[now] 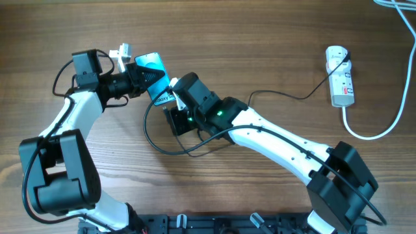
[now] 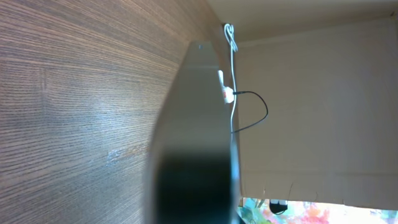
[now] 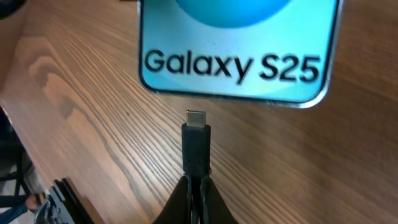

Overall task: Plug charger to phone and switch on socket
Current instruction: 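Push the USB-C plug into the phone's port with the right gripper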

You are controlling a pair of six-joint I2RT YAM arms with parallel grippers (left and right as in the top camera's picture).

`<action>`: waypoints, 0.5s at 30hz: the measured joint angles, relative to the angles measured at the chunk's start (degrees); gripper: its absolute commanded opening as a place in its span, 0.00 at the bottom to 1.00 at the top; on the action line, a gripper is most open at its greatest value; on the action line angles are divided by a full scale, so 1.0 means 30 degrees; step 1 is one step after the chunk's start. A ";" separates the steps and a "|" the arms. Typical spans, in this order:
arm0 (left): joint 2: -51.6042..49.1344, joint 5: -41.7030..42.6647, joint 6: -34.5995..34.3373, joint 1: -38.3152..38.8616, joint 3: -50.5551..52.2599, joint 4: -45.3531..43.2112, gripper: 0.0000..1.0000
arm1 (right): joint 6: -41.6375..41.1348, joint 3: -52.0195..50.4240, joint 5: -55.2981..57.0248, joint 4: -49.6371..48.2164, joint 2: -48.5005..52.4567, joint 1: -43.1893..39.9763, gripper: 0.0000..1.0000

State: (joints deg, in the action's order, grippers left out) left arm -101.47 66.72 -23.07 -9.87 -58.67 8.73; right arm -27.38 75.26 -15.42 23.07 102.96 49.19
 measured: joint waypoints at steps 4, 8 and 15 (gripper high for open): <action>0.0000 0.0000 0.0000 0.0000 0.0000 0.0007 0.04 | 0.0073 0.0000 0.0022 -0.0146 0.0000 -0.0058 0.04; 0.0000 -0.0007 0.0000 0.0000 0.0000 0.0000 0.04 | 0.0066 0.0000 0.0168 -0.0124 0.0000 -0.0299 0.04; 0.0000 0.0240 0.0000 0.0000 0.0000 0.0000 0.04 | 0.0066 0.0000 0.0306 0.0058 0.0000 -0.0342 0.04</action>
State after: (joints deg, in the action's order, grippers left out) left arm -101.47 67.44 -23.07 -9.87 -58.67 8.73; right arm -27.18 75.26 -14.50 23.24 102.96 48.16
